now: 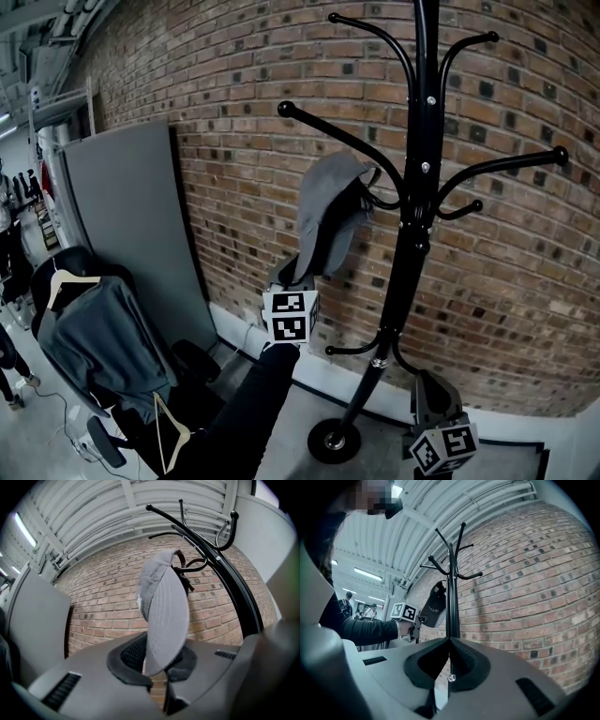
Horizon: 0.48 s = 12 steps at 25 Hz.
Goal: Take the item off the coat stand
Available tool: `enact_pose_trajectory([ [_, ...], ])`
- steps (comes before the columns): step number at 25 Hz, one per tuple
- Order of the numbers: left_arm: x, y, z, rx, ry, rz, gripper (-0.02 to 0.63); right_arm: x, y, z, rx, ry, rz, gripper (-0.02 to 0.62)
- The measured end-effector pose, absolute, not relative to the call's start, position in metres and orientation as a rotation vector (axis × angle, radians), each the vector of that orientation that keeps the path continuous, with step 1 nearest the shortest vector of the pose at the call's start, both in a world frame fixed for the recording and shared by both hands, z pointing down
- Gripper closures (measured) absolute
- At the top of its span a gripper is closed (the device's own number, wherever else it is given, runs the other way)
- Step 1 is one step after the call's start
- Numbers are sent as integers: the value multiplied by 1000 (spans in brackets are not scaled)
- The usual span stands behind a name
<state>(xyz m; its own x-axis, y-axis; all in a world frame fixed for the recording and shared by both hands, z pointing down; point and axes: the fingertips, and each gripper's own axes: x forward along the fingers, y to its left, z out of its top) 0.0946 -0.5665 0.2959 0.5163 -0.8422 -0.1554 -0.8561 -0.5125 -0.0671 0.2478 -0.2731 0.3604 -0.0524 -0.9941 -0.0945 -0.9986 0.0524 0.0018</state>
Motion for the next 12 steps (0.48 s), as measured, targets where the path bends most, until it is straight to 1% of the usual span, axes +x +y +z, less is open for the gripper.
enact_pose_trajectory([
  [12, 36, -586, 258, -2497, 1620, 224, 568, 234, -271, 363, -2067, 2275, 95, 586],
])
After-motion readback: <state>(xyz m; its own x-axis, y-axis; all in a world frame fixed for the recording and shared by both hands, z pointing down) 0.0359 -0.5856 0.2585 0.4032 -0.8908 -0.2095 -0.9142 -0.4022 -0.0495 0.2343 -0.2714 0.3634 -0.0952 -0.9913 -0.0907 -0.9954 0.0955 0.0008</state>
